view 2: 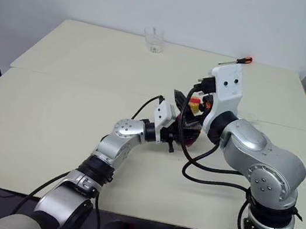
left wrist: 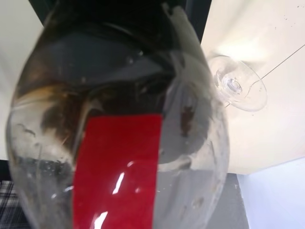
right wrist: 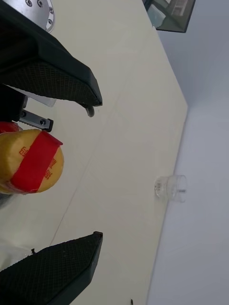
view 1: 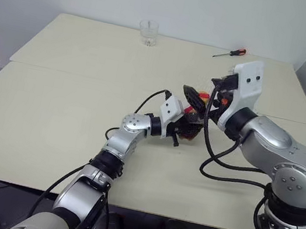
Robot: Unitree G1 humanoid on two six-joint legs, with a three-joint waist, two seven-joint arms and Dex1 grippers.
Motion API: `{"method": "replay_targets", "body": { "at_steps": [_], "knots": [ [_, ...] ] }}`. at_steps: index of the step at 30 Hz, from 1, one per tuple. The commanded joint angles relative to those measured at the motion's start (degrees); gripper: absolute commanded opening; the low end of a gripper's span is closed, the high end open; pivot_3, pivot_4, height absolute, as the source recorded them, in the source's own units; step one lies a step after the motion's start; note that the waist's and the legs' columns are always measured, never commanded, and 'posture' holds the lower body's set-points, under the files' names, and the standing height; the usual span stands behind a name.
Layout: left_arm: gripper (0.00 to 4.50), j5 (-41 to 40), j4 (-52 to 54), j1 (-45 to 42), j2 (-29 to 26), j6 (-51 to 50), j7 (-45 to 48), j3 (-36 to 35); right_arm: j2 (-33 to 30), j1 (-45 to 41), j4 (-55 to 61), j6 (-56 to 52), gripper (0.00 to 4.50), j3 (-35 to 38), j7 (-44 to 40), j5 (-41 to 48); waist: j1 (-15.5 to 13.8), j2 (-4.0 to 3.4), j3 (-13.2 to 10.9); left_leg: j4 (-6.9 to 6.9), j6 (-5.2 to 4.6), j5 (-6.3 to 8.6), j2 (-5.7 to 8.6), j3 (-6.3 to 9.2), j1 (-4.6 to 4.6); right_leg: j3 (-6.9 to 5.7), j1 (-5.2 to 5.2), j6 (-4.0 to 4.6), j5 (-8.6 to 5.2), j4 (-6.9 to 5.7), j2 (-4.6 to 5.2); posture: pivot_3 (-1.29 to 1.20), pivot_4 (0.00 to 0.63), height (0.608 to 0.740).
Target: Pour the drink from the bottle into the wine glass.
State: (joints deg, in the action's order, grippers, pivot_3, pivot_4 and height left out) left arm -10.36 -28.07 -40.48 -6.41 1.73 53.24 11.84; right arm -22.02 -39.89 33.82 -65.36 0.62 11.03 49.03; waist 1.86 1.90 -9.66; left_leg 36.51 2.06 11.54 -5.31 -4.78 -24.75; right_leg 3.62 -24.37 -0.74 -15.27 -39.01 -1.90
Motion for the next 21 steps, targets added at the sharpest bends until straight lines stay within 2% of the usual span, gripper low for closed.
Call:
{"method": "replay_targets", "body": {
  "at_steps": [1, 12, 21],
  "knots": [
    [0.77, -0.3, 1.5, -1.4, 0.3, 1.6, 0.2, -0.8, 1.0, -1.6, 0.4, -0.6, 4.5, 1.2, 0.1, -1.3, 0.0, 0.0, 0.0, 0.0, 0.0, 0.0, 0.0, 0.0, 0.0, 0.0, 0.0, 0.0, 0.0, 0.0, 0.0, 0.0, 0.15, 0.74],
    [0.77, -0.3, 2.1, -0.9, 0.0, 1.5, -0.1, -0.9, 3.5, -1.2, -0.8, -1.8, 4.5, 2.4, -0.3, -4.4, 0.0, 0.0, 0.0, 0.0, 0.0, 0.0, 0.0, 0.0, -0.01, -0.01, 0.0, 0.0, 0.0, 0.01, 0.0, 0.0, 0.15, 0.74],
    [0.77, -0.2, 1.8, -1.1, 0.1, 1.7, -0.1, -0.9, 2.6, 0.1, 0.0, -3.6, 4.5, 4.9, -1.8, -6.0, 0.0, 0.0, 0.0, 0.0, 0.0, 0.0, 0.01, 0.0, -0.01, -0.01, 0.0, 0.0, 0.0, 0.01, 0.0, 0.0, 0.15, 0.74]
  ]
}}
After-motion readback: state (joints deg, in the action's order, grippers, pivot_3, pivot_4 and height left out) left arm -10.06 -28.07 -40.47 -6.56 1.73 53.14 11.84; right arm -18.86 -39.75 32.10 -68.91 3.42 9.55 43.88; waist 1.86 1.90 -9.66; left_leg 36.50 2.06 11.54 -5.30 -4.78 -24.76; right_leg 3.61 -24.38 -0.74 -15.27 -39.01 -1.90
